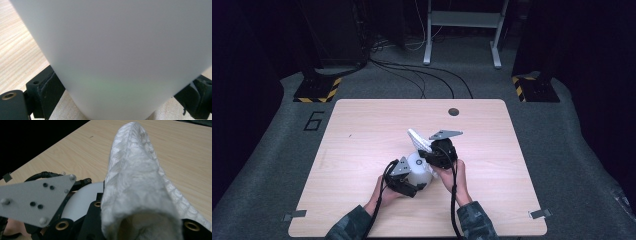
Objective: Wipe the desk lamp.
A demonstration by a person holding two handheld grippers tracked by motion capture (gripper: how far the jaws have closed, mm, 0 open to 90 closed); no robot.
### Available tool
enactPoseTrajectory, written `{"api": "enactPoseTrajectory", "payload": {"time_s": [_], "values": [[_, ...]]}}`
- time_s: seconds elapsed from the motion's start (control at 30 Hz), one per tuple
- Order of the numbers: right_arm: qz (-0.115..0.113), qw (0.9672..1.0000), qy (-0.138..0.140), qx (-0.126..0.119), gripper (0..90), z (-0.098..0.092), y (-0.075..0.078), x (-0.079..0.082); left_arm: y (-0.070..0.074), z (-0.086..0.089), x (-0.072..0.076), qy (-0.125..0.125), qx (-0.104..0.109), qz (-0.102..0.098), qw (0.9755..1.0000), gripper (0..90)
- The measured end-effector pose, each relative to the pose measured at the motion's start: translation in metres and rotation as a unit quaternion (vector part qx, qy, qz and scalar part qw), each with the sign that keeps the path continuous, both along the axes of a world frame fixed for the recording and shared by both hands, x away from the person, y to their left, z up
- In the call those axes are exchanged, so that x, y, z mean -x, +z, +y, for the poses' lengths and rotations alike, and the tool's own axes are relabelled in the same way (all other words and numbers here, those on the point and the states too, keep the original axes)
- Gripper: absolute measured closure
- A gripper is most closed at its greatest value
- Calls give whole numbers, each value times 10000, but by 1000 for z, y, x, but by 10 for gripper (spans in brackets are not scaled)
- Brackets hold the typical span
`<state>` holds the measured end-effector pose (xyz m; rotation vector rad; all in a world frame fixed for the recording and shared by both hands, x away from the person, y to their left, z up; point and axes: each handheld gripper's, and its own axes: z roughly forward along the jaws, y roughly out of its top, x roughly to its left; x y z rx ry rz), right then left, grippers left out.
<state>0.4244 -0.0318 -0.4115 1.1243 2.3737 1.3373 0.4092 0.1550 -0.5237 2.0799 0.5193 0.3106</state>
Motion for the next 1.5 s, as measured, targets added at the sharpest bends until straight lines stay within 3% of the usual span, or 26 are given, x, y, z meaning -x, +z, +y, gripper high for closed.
{"api": "enactPoseTrajectory", "payload": {"time_s": [0.23, 0.4, 0.53, 0.67, 0.73, 0.93, 1.1, 1.23, 1.5], "values": [[70, 9995, 285, -101, 851, 19, -1, 1, 0, 0, 0, 27, 27, -48, 10000, 77], [141, 9989, 391, -203, 852, 15, -3, 13, 0, -1, 0, 38, 76, -27, 10000, 77], [122, 9991, 342, -202, 852, 4, -5, 22, 0, 0, 0, 10, 2, -56, 10000, 77], [62, 9997, 149, -181, 852, -10, -3, 22, 0, -1, 0, 28, 57, 18, 10000, 77], [18, 9999, 71, -120, 851, -13, -2, 19, 0, 0, 0, -25, -20, 0, 10000, 77], [5, 9999, -49, -136, 852, -7, -2, 4, 0, 0, 0, -2, 14, 11, 10000, 77], [38, 9999, 81, -110, 852, 8, -2, -1, -1, -1, 1, 37, 84, 44, 9999, 77], [28, 9997, 239, -70, 852, 16, -2, 4, 0, 0, 0, 22, 35, -21, 10000, 77], [52, 9995, 270, -126, 852, 3, -4, 16, 0, 0, 0, 19, 41, -32, 10000, 77]]}}
